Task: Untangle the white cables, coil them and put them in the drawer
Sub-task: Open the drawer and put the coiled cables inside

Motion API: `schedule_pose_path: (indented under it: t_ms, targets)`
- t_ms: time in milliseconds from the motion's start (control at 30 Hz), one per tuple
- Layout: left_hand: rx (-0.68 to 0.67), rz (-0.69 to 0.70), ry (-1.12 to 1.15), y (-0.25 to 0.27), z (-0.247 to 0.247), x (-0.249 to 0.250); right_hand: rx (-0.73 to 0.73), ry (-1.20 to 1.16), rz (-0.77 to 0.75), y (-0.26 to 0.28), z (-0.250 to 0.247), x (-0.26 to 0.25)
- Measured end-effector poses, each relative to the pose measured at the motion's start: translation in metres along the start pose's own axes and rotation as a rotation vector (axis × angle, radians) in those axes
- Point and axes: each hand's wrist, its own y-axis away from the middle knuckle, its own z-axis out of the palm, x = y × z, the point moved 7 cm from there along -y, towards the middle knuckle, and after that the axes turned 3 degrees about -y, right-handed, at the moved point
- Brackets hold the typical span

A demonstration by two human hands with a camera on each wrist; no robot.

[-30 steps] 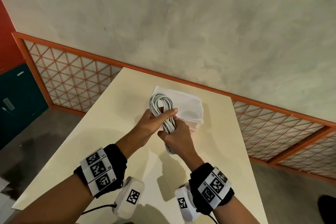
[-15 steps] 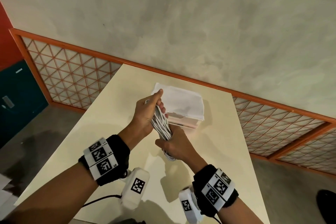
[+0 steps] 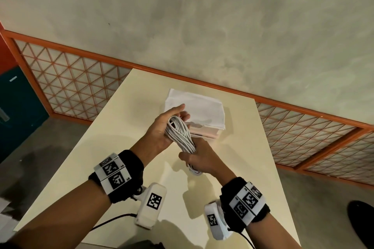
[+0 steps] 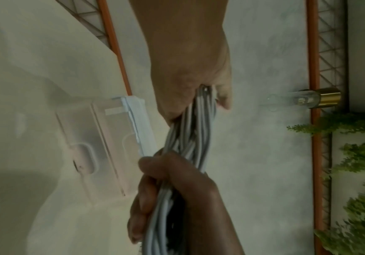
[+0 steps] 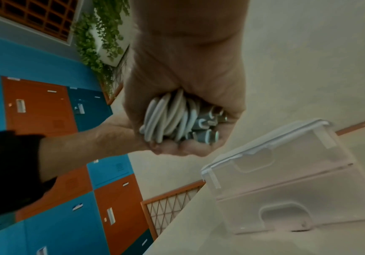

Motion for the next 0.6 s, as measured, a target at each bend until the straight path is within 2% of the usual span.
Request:
schedule_pose_path:
  t_ms: [100, 200, 300, 433, 500, 600]
  targets:
    - [-0.060, -0.036, 0.060, 0.004, 0.004, -0.002, -0.058, -0.059, 0.025, -0.002, -0.001, 0.002]
    - [-0.079, -0.072, 0.021, 0.003, 0.001, -0.008, -0.107, -0.095, 0.064, -0.001, 0.004, 0.009]
    - [0.001, -0.055, -0.104, 0.000, -0.007, -0.012, -0.154, -0.085, 0.063, 0.002, 0.014, 0.014]
    - [0.178, 0.009, -0.140, -0.005, -0.019, -0.018, -0.076, 0.041, 0.022, 0.003, 0.016, 0.016]
    - [0.208, 0.001, -0.127, -0.008, -0.022, -0.021, -0.069, 0.013, -0.011, 0.004, 0.018, 0.018]
    - [0.180, -0.028, -0.140, -0.015, -0.019, -0.026, -0.033, -0.026, -0.067, 0.009, 0.018, 0.019]
